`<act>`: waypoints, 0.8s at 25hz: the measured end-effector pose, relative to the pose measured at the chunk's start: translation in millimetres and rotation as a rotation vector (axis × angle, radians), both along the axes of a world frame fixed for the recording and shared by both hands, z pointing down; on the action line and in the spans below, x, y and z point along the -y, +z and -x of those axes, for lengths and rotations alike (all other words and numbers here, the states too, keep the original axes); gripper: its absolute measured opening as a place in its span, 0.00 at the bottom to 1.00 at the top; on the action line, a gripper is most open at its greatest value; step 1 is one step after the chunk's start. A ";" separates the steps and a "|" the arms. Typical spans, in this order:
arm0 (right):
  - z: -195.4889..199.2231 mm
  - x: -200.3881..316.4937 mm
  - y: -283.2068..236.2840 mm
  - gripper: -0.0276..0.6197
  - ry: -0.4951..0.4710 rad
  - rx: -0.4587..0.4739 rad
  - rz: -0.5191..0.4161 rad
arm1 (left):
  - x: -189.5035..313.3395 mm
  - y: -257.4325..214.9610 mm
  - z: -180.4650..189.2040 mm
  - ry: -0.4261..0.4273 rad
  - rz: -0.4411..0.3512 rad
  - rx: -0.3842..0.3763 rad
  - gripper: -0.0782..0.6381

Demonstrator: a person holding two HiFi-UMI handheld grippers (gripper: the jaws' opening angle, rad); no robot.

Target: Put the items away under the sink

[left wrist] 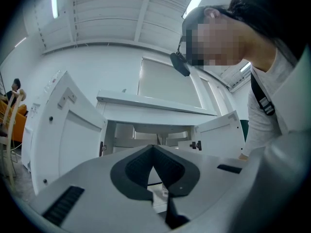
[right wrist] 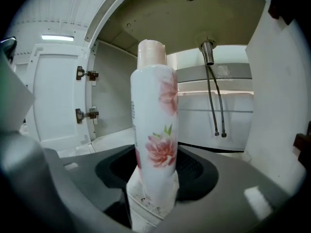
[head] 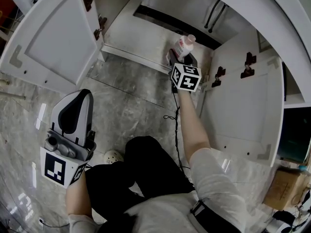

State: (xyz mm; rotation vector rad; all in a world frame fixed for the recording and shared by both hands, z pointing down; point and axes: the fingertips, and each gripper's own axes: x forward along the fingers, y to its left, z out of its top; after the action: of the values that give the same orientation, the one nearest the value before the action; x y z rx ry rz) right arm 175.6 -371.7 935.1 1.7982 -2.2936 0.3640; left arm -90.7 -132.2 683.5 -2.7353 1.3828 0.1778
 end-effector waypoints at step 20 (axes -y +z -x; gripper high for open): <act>1.1 2.5 17.0 0.44 -0.010 -0.011 0.049 | -4.4 -0.2 -4.5 0.008 0.002 0.003 0.12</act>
State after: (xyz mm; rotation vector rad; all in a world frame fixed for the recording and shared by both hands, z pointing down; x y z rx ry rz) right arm 174.6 -374.2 952.2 1.7610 -2.2645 0.4041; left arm -86.2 -127.8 683.3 -2.7421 1.3727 0.1732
